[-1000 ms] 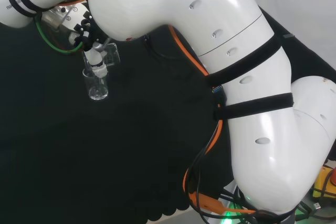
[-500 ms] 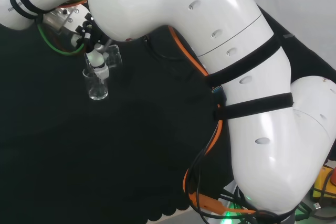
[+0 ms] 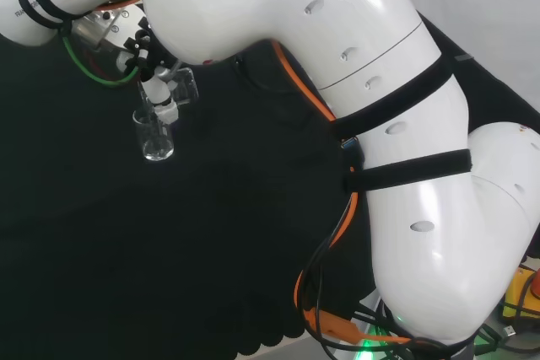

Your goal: Pour the water from the handheld beaker into the one on the table.

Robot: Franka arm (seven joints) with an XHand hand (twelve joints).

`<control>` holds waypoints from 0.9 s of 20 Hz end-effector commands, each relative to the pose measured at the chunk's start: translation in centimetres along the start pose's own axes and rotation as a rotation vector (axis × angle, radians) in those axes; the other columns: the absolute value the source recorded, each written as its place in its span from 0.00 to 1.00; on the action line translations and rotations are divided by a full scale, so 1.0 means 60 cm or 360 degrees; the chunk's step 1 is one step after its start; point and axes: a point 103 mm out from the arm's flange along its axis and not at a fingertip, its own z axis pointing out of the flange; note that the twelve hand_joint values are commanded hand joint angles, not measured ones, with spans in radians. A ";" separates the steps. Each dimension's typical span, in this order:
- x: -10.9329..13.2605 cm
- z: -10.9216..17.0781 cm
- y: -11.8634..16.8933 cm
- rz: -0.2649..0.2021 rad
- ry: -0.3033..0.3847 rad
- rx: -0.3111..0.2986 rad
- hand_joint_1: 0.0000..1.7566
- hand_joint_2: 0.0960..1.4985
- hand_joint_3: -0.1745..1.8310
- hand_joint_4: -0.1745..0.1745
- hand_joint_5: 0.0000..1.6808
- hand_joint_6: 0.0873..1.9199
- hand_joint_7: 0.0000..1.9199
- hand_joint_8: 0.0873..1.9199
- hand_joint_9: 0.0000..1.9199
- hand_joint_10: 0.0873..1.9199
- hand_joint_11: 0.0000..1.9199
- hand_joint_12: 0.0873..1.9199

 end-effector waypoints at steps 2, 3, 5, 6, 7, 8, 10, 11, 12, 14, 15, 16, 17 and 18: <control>-0.038 0.029 -0.012 -0.0025 0.0068 -0.0042 0.73 0.37 0.54 0.00 0.63 0.56 0.59 0.55 0.69 0.52 0.57 0.44; -0.041 0.032 -0.014 -0.0030 0.0079 -0.0049 0.73 0.37 0.54 0.00 0.63 0.56 0.59 0.55 0.69 0.52 0.57 0.44; -0.045 0.033 -0.017 -0.0046 0.0113 -0.0071 0.73 0.37 0.54 0.00 0.63 0.56 0.59 0.55 0.69 0.52 0.57 0.44; -0.045 0.033 -0.020 -0.0048 0.0122 -0.0087 0.73 0.37 0.54 0.00 0.63 0.56 0.59 0.55 0.69 0.52 0.57 0.44; -0.045 0.033 -0.021 -0.0053 0.0136 -0.0099 0.73 0.37 0.54 0.00 0.63 0.56 0.59 0.55 0.69 0.52 0.57 0.44; -0.046 0.034 -0.023 -0.0062 0.0162 -0.0114 0.73 0.37 0.54 0.00 0.63 0.56 0.59 0.55 0.69 0.52 0.57 0.44; -0.052 0.038 -0.026 -0.0077 0.0228 -0.0158 0.73 0.37 0.54 0.00 0.63 0.56 0.59 0.55 0.69 0.52 0.57 0.44; -0.054 0.039 -0.028 -0.0084 0.0267 -0.0184 0.73 0.37 0.54 0.00 0.63 0.56 0.59 0.55 0.69 0.52 0.57 0.44; -0.060 0.042 -0.029 -0.0095 0.0308 -0.0215 0.73 0.37 0.54 0.00 0.63 0.56 0.59 0.55 0.69 0.52 0.57 0.44; -0.071 0.047 -0.033 -0.0110 0.0390 -0.0292 0.73 0.37 0.54 0.00 0.63 0.56 0.59 0.55 0.69 0.52 0.57 0.44; -0.078 0.051 -0.034 -0.0122 0.0444 -0.0326 0.73 0.37 0.54 0.00 0.63 0.56 0.59 0.55 0.69 0.52 0.57 0.44; -0.085 0.056 -0.035 -0.0130 0.0487 -0.0354 0.73 0.37 0.54 0.00 0.63 0.56 0.59 0.55 0.69 0.52 0.57 0.44; -0.098 0.067 -0.035 -0.0136 0.0523 -0.0382 0.73 0.37 0.54 0.00 0.63 0.56 0.59 0.55 0.69 0.52 0.57 0.44; -0.084 0.053 -0.033 -0.0222 0.0605 -0.0529 0.73 0.37 0.54 0.00 0.63 0.56 0.59 0.55 0.69 0.52 0.57 0.44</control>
